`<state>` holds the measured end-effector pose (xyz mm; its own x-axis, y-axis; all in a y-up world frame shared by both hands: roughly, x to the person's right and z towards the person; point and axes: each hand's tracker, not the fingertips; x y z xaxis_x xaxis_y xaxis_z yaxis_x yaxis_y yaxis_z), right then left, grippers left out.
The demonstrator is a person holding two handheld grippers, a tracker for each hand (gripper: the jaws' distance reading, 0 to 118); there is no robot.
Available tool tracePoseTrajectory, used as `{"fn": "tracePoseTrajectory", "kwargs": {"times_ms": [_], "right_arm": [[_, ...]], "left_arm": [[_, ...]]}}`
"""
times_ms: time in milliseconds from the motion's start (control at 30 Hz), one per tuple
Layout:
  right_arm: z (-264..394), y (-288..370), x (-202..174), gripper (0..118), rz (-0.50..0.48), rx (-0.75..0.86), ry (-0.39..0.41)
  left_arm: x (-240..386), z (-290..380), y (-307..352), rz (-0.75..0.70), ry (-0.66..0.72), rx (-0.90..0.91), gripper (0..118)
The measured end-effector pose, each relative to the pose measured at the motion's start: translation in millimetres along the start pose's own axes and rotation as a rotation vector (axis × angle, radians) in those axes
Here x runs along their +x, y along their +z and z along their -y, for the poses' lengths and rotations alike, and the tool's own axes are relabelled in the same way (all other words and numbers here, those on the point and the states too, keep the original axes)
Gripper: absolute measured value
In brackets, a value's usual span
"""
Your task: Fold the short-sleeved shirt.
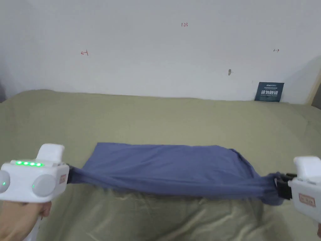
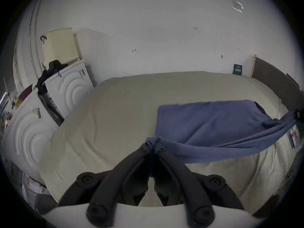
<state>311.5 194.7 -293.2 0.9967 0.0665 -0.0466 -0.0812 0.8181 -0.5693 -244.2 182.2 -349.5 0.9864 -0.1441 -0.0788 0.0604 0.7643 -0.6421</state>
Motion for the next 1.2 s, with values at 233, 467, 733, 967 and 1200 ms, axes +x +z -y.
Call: {"fn": "tracePoseTrajectory", "kwargs": {"times_ms": [233, 467, 733, 967, 1200], "right_arm": [[93.6, 61.5, -20.7, 2, -0.056, -0.074, -0.063], [150.4, 74.5, -27.2, 2, -0.075, -0.163, -0.119], [172.7, 48.7, -28.1, 3, -0.057, -0.235, -0.114], [169.6, 53.8, -19.9, 98, -0.079, -0.223, -0.185], [150.4, 74.4, -16.7, 0, -0.042, -0.142, -0.234]], "left_arm": [[-24.6, 102.1, 42.6, 0.05, 0.037, -0.083, 4], [-45.8, 152.4, 48.0, 0.057, 0.078, -0.143, 4], [-45.4, 158.3, 36.6, 0.081, 0.087, -0.179, 7], [-49.0, 154.7, 53.0, 0.102, 0.151, -0.143, 117], [-62.0, 145.5, 78.6, 0.095, 0.237, -0.12, 0]]}}
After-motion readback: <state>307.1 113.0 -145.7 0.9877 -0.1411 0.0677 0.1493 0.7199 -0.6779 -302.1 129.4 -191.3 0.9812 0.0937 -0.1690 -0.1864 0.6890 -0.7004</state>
